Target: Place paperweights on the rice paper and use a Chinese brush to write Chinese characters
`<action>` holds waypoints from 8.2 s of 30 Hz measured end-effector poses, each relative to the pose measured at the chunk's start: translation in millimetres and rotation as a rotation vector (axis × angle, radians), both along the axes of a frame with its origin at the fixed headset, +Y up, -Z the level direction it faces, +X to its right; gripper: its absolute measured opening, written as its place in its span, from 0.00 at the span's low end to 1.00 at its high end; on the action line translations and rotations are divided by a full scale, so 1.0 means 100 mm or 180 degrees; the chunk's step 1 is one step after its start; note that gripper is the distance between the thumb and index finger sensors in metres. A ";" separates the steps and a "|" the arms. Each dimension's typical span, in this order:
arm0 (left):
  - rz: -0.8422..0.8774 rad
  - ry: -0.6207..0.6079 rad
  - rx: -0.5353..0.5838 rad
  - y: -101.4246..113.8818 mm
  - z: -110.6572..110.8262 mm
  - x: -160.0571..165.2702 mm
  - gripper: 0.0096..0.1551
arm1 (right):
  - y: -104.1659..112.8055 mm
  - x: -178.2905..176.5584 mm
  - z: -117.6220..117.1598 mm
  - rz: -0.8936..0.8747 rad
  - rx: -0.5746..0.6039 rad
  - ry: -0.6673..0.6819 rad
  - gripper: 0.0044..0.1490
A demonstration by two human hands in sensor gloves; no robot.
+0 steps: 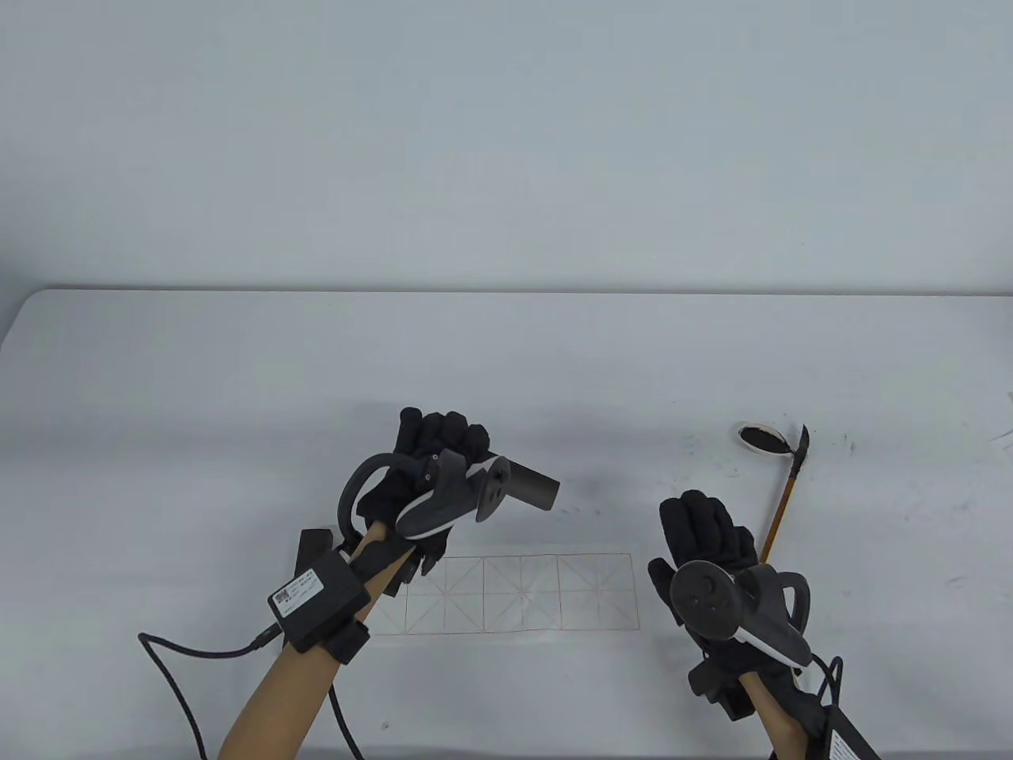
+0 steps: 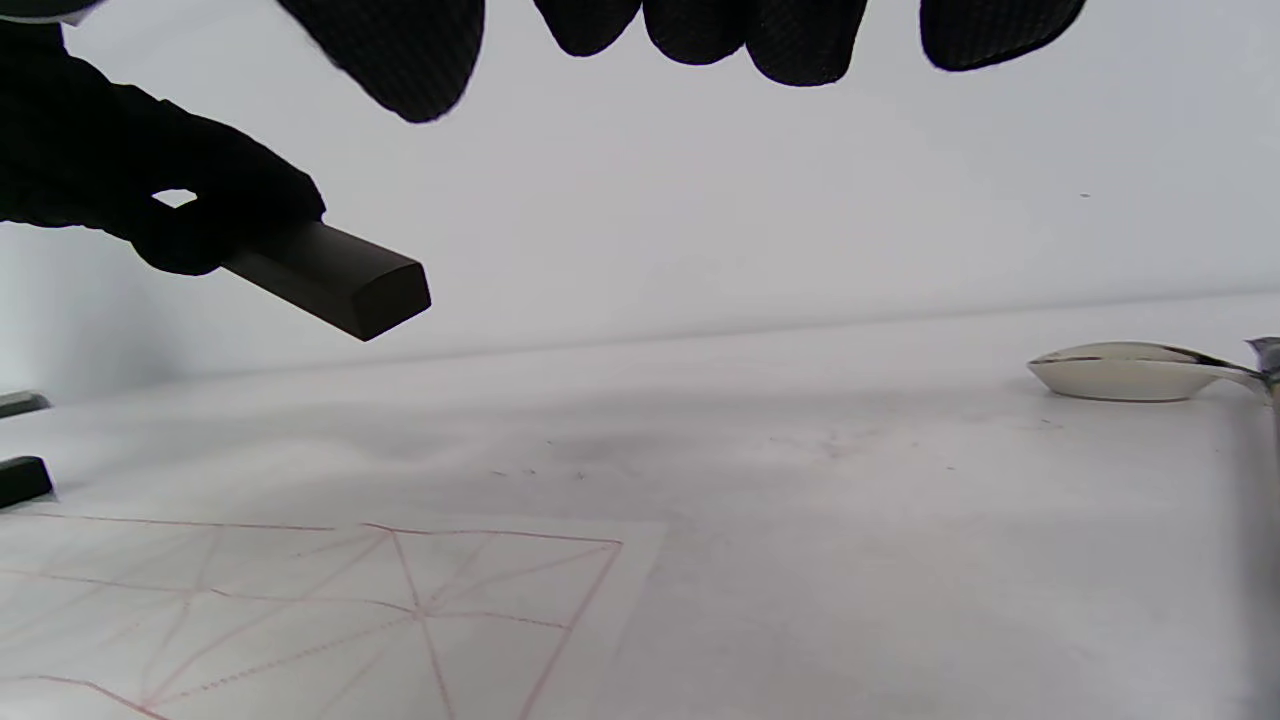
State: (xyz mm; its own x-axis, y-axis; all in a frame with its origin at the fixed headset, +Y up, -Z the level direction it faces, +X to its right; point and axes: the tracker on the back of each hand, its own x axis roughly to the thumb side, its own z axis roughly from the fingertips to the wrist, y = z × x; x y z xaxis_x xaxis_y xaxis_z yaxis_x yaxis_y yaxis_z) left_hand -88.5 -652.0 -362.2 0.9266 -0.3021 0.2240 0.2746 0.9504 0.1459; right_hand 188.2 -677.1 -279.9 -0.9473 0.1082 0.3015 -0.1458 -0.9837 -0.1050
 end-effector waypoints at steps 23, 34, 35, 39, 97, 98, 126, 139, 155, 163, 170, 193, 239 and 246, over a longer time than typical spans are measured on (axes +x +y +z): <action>0.0029 -0.0826 0.0215 0.16 1.17 0.23 0.41 | 0.25 -1.02 0.45 0.0686 0.0643 0.0615 0.46; 0.0094 -0.0856 0.0012 0.11 1.11 0.25 0.42 | 0.19 -1.11 0.44 0.0905 0.0935 0.0627 0.45; 0.0098 -0.0849 -0.0015 0.11 1.10 0.25 0.42 | 0.18 -1.12 0.44 0.0909 0.0962 0.0622 0.46; 0.0105 -0.0820 -0.0084 0.07 1.06 0.24 0.42 | 0.16 -1.13 0.42 0.0920 0.1027 0.0577 0.46; 0.1293 0.1040 -0.0785 -0.53 0.87 -1.64 0.51 | -0.58 -1.16 -0.12 0.1159 -0.0841 -0.0308 0.44; 0.1293 0.1045 -0.0792 -0.53 0.87 -1.64 0.51 | -0.58 -1.13 -0.12 0.1151 -0.0874 -0.0351 0.44; 0.1313 0.1097 -0.0855 -0.54 0.86 -1.65 0.51 | -0.58 -0.31 -0.13 0.0816 -0.1261 -0.1483 0.49; 0.1312 0.1101 -0.0888 -0.55 0.85 -1.65 0.51 | -0.58 -0.29 -0.13 0.0826 -0.1301 -0.1565 0.49; 0.1367 0.1038 -0.0933 -0.53 0.85 -1.65 0.51 | -0.55 -0.21 -0.15 0.0651 -0.1336 -0.1566 0.50; 0.1490 0.1069 -0.0892 -0.51 0.85 -1.69 0.51 | -0.06 0.16 -0.14 -0.0002 -0.0305 -0.1635 0.41; 0.1409 0.1012 -0.0884 -0.51 0.86 -1.65 0.51 | 0.14 0.73 -0.24 0.0832 0.0511 -0.1950 0.41; 0.1497 0.1093 -0.0902 -0.52 0.84 -1.72 0.52 | -0.81 0.95 -0.90 0.2760 -0.0133 -0.1184 0.50; 0.1509 0.1139 -0.0942 -0.53 0.82 -1.75 0.52 | -0.31 0.83 -0.84 0.2600 0.0769 -0.1343 0.30; 0.1513 0.1132 -0.0901 -0.53 0.83 -1.76 0.52 | 0.31 0.85 -0.75 0.1346 0.0906 -0.1652 0.30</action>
State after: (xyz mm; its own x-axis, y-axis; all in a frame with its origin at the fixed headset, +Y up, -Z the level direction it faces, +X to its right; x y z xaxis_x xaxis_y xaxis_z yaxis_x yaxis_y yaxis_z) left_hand -264.4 -704.7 -279.3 0.9767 0.1842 -0.1100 -0.1995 0.9684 -0.1498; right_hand 272.7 -646.0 -354.6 -0.9194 -0.3146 -0.2362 0.3790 -0.8691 -0.3177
